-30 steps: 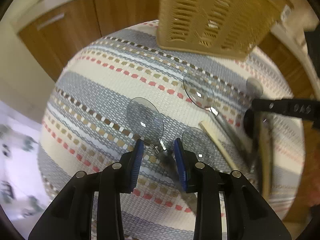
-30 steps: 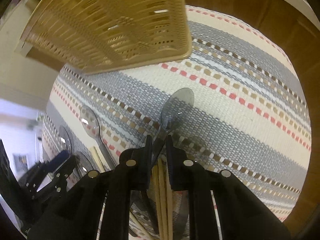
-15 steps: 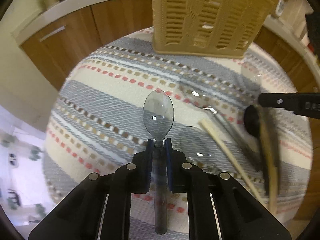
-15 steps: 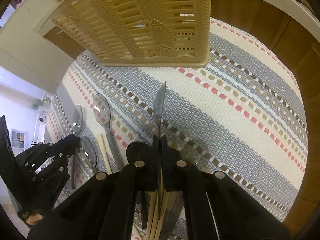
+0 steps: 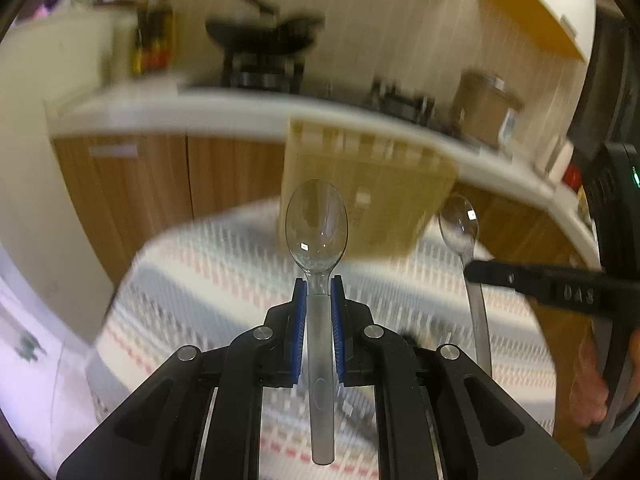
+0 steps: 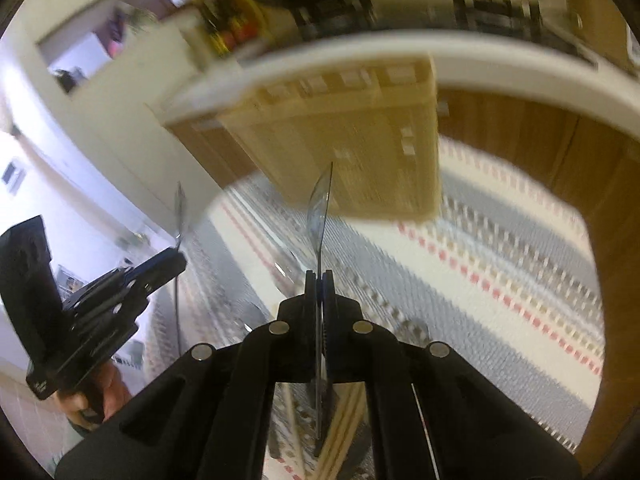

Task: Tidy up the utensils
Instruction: 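Carry both clear spoons over the beige basket and open both tools to drop them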

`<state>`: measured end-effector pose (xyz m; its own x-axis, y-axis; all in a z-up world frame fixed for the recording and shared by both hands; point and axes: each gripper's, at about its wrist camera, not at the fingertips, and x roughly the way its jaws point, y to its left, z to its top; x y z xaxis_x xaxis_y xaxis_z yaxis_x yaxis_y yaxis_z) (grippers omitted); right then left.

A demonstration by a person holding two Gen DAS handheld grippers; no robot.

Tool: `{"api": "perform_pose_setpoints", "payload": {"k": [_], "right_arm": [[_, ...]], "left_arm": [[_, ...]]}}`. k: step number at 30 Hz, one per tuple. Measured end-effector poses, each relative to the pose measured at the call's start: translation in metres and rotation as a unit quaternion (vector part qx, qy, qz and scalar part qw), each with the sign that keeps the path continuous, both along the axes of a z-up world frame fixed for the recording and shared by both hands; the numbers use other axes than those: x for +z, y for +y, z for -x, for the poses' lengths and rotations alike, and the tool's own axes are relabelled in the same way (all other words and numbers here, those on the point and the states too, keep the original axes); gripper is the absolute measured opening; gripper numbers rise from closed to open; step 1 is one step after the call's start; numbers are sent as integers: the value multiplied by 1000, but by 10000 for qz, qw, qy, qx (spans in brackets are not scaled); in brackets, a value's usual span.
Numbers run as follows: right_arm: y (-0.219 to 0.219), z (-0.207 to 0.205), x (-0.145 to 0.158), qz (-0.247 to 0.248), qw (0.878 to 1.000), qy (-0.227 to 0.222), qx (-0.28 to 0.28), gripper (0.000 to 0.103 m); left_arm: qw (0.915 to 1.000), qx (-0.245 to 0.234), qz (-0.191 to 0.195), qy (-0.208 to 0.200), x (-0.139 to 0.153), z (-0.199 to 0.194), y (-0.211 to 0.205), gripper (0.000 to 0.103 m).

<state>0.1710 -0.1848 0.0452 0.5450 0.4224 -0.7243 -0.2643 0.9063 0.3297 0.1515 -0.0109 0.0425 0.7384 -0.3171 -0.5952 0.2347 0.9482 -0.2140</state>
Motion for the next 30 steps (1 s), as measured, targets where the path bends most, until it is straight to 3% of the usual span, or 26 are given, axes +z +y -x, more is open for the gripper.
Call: {"api": "perform_pose_setpoints", "payload": {"k": [4,6,11,15,20,30], "right_arm": [[-1,6,40,-105,9964,-845,-8,2],[-7,5,61,-133,9912,-1310,-106,2],[-16,-12,90,-58,9740,-2231,-388,2],[-25,-36,97,-1,9611,-2689,-625,2],[-31,-72,87,85,9526,-2906,-901,2],[-41,-120,35,171,9569,-2682,-1101,2]], "left_arm": [[9948,222,161,-977,47,3,-3,10],[9870,330,297,-1548,72,2,-5,10],[9677,451,575,-2414,107,-8,-17,10],[9625,429,671,-2592,112,-31,-28,10],[9631,489,622,-2572,95,-78,-34,10],[9666,690,581,-2400,59,-128,-30,10]]}}
